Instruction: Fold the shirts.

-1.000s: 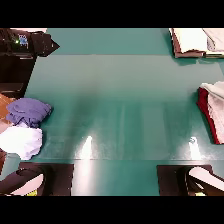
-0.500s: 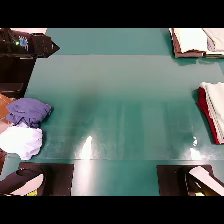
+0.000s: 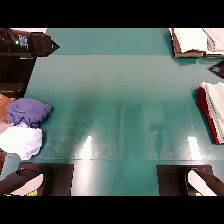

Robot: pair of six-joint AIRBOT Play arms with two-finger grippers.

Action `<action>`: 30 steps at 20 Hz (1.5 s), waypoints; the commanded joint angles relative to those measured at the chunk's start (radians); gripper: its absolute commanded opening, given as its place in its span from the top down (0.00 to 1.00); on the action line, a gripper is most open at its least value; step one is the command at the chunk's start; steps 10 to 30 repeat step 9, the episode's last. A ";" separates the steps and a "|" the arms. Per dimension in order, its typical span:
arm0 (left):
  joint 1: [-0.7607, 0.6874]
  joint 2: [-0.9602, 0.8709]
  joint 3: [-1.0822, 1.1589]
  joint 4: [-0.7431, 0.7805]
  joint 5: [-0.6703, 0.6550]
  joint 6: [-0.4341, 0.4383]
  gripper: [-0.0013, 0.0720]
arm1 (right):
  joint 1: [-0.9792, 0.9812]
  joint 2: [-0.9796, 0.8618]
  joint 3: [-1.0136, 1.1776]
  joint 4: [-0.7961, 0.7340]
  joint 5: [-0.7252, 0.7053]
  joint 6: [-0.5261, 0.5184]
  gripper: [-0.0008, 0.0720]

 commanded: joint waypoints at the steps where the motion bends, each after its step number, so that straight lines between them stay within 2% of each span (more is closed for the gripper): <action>1: -0.001 0.000 0.000 0.000 0.050 0.000 0.95 | 0.273 0.005 0.000 0.006 -0.103 0.000 0.45; 3: -0.001 0.000 0.000 0.000 0.068 0.000 0.95 | 0.356 0.005 0.000 0.006 -0.130 -0.002 0.94; 4: -0.001 0.000 0.000 0.000 0.076 0.000 0.95 | 0.383 0.005 0.000 0.007 -0.137 -0.013 0.96; 9: -0.001 0.000 0.000 0.000 0.110 0.000 0.95 | 0.415 0.005 0.000 0.009 -0.136 -0.016 0.96; 30: -0.001 0.000 0.000 0.000 0.110 0.000 0.95 | 0.415 0.005 0.000 0.009 -0.136 -0.016 0.96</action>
